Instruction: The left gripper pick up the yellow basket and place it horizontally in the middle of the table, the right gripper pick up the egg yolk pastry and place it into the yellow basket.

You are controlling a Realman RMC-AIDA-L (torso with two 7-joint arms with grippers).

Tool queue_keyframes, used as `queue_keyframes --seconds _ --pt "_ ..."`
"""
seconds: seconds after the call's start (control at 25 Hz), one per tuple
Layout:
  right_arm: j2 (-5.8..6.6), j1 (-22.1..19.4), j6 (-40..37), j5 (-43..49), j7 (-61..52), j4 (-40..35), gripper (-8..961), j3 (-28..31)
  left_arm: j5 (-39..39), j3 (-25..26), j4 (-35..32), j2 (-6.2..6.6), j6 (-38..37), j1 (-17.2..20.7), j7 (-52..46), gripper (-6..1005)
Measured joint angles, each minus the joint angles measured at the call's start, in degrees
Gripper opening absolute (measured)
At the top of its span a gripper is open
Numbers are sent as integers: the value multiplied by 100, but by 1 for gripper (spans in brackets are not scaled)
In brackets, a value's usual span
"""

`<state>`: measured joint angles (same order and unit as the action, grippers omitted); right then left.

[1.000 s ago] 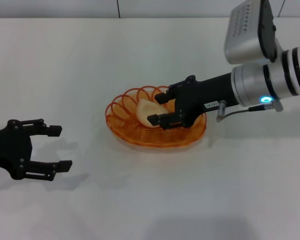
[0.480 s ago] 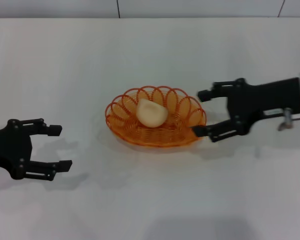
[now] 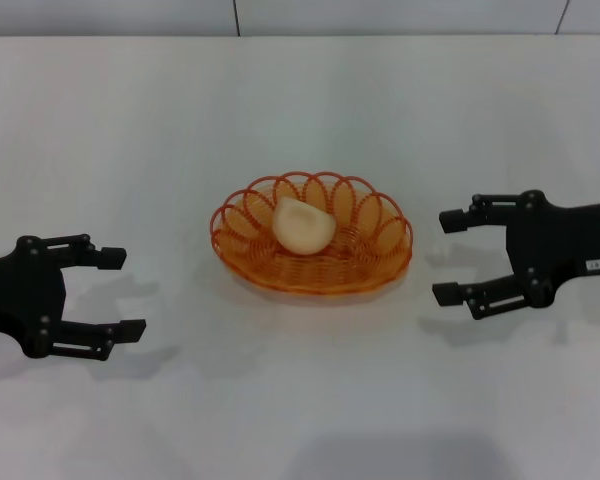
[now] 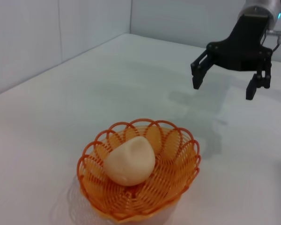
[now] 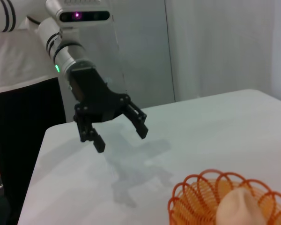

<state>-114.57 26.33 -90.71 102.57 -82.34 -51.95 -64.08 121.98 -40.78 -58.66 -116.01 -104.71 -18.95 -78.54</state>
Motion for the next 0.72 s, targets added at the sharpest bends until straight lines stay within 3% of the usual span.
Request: queue_keyframes --seconds 0.72 --pt "6 -94 -171 210 161 89 886 8 -12 0 1 10 15 -61 24 881"
